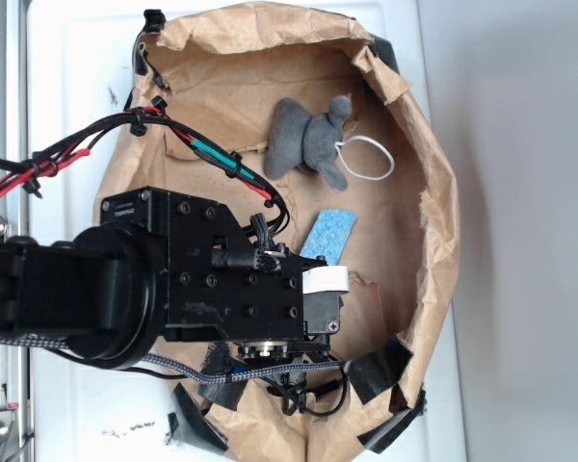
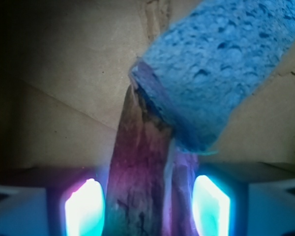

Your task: Grab the wood chip.

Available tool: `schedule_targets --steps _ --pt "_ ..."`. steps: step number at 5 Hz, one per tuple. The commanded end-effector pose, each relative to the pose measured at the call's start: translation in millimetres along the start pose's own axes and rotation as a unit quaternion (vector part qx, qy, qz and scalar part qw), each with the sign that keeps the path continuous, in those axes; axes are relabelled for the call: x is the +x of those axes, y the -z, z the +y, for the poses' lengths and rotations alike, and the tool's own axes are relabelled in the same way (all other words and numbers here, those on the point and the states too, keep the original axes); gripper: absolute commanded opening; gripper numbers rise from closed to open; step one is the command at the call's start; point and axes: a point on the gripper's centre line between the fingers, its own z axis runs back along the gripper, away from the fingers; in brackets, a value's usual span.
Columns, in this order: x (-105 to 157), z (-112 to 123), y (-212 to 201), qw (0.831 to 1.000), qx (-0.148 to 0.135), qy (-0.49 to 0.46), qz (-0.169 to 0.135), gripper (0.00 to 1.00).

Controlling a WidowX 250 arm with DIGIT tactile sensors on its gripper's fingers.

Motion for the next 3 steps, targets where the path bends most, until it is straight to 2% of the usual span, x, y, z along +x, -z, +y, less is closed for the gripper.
schedule_targets --steps 1,2,3 --pt "13 20 -36 0.998 -0.032 -0.036 -0.034 0.00" --pt "17 38 -78 0.995 -0.055 -0.065 -0.049 0.00" --pt "24 51 -113 0.991 -0.047 -0.110 -0.052 0.00"
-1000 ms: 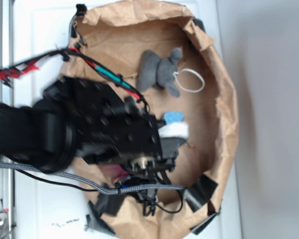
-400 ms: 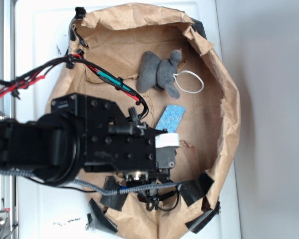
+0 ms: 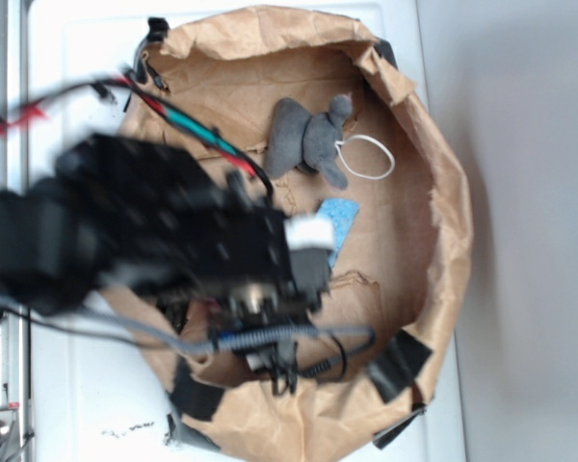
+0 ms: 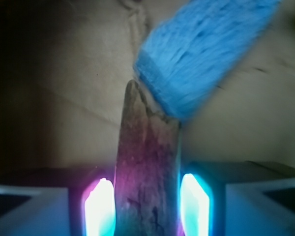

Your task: Grab the wood chip.

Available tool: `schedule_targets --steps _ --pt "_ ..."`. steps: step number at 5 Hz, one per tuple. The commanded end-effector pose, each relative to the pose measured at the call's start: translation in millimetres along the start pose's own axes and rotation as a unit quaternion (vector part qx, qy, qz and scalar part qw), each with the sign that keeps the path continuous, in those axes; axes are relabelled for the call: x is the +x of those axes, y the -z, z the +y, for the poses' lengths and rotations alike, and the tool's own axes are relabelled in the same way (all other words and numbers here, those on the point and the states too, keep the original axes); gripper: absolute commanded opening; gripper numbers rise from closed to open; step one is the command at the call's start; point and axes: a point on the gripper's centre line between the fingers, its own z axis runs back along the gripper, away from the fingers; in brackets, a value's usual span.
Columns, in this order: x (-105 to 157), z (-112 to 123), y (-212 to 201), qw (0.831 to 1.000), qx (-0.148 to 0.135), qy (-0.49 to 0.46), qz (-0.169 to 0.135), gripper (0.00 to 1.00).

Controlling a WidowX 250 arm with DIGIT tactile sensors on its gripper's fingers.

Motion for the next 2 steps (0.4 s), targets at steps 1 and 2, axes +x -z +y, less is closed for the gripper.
schedule_targets --steps 1,2 --pt "23 19 -97 0.996 0.020 -0.073 -0.056 0.00" --pt "19 15 -120 0.989 0.083 -0.089 -0.080 0.00"
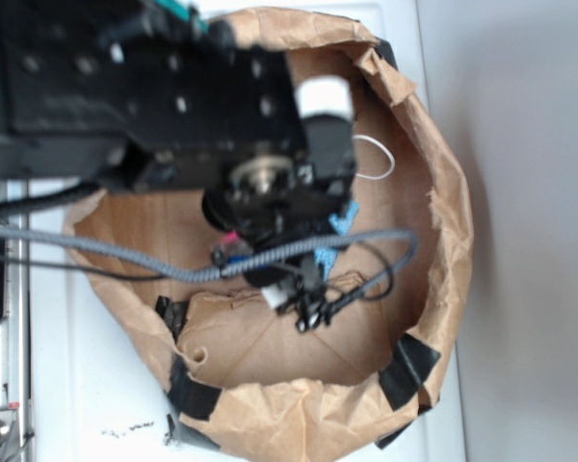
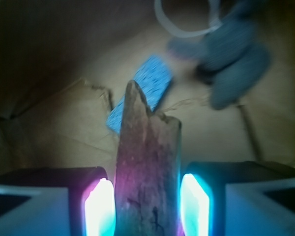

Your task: Grab the wood chip.

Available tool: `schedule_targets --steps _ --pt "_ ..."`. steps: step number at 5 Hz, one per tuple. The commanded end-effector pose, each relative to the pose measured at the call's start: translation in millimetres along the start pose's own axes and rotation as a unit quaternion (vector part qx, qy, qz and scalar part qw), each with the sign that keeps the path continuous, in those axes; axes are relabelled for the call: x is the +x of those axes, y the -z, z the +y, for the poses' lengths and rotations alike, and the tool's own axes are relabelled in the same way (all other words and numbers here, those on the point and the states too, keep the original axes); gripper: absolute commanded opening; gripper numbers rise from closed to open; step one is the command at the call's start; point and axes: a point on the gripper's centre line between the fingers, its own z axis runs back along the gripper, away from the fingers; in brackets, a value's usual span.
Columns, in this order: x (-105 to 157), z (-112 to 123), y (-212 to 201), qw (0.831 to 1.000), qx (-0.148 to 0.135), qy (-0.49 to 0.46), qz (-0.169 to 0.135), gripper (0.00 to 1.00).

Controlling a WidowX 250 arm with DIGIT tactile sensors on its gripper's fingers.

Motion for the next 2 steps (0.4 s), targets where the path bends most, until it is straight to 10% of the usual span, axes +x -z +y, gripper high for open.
schedule_targets --steps 1,2 --pt "1.8 4.8 -64.8 0.991 0.078 -0.054 -0.089 0.00" --pt "2.3 4.7 -63.3 0.992 0.064 -0.055 -0.097 0.00"
